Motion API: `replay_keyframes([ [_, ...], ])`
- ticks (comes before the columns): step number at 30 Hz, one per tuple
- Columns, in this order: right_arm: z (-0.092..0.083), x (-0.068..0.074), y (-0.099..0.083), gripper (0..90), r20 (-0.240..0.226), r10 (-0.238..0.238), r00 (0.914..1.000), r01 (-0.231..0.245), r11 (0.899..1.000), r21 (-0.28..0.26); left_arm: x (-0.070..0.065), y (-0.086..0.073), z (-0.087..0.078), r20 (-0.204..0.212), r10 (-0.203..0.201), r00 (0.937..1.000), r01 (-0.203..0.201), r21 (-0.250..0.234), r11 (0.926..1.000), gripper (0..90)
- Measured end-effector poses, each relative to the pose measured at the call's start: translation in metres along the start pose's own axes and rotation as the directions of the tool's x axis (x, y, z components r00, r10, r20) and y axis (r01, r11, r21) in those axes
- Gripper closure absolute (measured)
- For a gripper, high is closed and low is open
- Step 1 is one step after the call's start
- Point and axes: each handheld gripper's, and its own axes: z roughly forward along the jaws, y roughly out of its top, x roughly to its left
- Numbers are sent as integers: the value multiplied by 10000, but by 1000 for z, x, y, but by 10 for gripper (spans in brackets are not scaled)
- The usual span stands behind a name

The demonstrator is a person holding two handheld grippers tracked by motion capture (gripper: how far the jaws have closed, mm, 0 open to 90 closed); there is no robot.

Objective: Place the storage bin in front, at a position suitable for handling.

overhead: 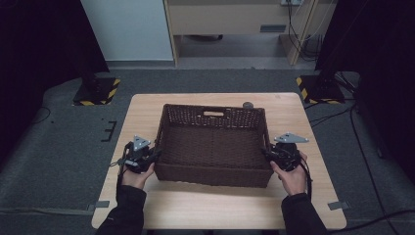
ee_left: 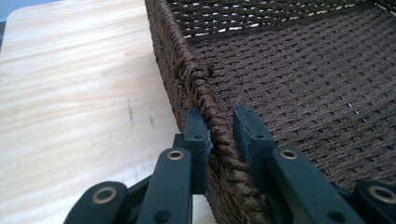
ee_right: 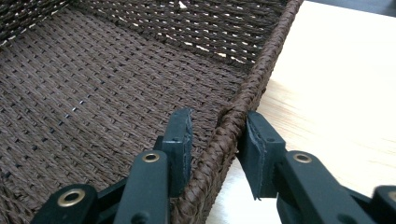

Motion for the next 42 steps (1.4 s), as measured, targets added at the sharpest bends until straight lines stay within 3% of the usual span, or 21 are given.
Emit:
replay_keyframes([
  [8,1,18,1,661,-349,-213,9992,213,9998,12,6,-19,-25,-117,-293,9995,293,1,9996,740],
  [12,-2,22,-2,648,-490,-217,9986,218,9998,21,9,-20,-26,-17,-475,9989,475,-84,9988,736],
  [17,-4,20,2,585,-539,-162,9984,153,9998,-158,11,-17,-23,-156,-313,9994,311,-84,9995,701],
  [24,-24,7,6,531,-411,331,9986,-379,9917,-1227,17,-12,-28,-226,-449,9987,438,-453,9980,629],
  [26,-27,2,5,526,-347,322,9989,-365,9906,-1322,22,-7,-30,-85,-225,9997,219,-699,9973,619],
  [32,-34,-13,-1,499,-106,431,9990,-442,9889,-1421,27,-3,-11,187,-44,9998,50,-370,9993,629],
  [42,-44,-40,-22,465,191,977,9950,-945,9872,-1283,23,-8,-15,162,-334,9993,337,-219,9992,678],
])
